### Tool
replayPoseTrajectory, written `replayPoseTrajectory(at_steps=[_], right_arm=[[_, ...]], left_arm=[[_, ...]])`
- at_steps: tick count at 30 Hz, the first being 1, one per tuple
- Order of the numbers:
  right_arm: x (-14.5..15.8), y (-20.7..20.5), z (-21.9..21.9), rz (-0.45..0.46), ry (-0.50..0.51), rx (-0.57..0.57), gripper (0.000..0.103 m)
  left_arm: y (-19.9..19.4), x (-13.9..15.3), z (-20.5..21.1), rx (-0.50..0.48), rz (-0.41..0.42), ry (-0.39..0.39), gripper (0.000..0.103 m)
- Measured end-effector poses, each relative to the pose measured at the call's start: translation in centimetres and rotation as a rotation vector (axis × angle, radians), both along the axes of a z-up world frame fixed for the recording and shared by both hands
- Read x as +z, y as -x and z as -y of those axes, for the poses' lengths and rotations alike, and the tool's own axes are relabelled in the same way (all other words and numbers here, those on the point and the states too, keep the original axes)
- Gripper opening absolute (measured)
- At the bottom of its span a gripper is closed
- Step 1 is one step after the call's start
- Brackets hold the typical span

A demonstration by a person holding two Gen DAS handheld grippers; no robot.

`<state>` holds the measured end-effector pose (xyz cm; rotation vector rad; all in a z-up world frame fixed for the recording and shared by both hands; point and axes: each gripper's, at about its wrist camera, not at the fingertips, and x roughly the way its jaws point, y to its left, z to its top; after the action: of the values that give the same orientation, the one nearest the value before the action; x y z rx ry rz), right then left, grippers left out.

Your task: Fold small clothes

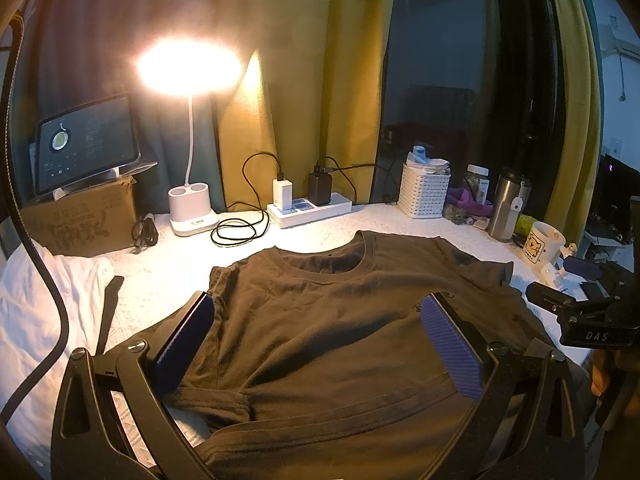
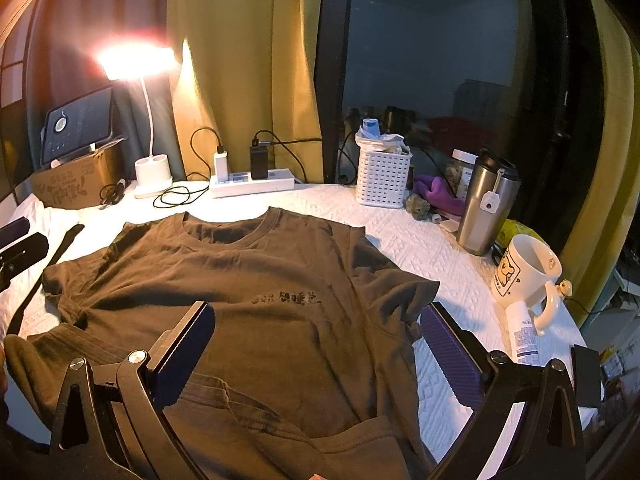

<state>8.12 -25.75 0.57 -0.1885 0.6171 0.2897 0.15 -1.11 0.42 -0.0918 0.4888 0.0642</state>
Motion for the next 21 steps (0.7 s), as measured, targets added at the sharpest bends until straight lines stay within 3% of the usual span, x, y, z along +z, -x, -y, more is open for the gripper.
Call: replayPoseTrajectory(at_steps=[21], right_arm=[[-1.1,-3.1,1.2,-0.037,-0.003,-0.013,0.103]], left_arm=[[-2.9,-0.4,0.3,0.008,-0.045,-0.013,0.102]])
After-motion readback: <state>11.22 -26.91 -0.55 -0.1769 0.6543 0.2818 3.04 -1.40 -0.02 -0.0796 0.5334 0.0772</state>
